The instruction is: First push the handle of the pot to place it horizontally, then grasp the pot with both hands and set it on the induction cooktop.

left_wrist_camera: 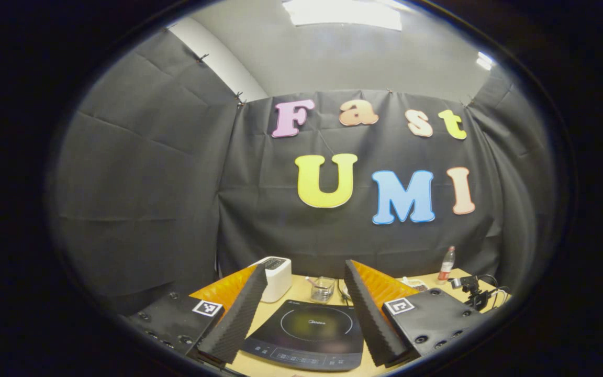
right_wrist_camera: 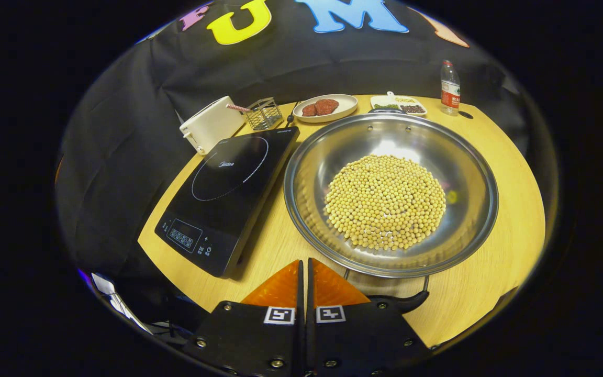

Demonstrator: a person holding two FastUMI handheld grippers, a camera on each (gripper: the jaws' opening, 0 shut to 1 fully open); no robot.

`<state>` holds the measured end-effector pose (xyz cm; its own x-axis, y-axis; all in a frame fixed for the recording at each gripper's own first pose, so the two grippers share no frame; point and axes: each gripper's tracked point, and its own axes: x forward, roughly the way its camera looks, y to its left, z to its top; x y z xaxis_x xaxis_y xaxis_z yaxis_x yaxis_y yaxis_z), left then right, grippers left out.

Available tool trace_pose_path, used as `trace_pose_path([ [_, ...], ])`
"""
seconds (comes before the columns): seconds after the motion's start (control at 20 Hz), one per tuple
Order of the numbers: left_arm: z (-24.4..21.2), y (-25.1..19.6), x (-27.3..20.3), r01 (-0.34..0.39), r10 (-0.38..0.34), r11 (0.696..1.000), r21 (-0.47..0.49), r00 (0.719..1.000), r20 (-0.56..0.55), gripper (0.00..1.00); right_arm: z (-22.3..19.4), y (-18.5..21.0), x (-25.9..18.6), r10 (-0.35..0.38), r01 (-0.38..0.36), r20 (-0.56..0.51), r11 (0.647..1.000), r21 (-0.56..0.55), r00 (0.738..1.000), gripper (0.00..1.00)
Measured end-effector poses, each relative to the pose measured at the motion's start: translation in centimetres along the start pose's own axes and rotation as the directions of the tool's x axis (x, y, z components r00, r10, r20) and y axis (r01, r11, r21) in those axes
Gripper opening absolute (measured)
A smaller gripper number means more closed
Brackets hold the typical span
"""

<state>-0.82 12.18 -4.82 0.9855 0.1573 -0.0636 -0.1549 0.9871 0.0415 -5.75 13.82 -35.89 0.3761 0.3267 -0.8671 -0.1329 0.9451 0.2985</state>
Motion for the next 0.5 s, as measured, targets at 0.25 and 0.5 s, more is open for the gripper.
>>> trace_pose_path([
  [0.25, 0.4, -2.2, 0.4, 0.029, -0.029, 1.0, -0.007, 1.0, 0.007, 0.99, -0.2, -2.3, -1.1, -0.025, 0.025, -0.003, 0.999, 0.026, 1.0, 0.01],
  [0.5, 0.2, -5.0, 1.0, 0.06, -0.06, 0.998, -0.013, 0.998, 0.008, 0.99, -0.6, -4.7, -2.3, -0.049, 0.049, -0.008, 0.998, 0.039, 0.999, 0.01],
])
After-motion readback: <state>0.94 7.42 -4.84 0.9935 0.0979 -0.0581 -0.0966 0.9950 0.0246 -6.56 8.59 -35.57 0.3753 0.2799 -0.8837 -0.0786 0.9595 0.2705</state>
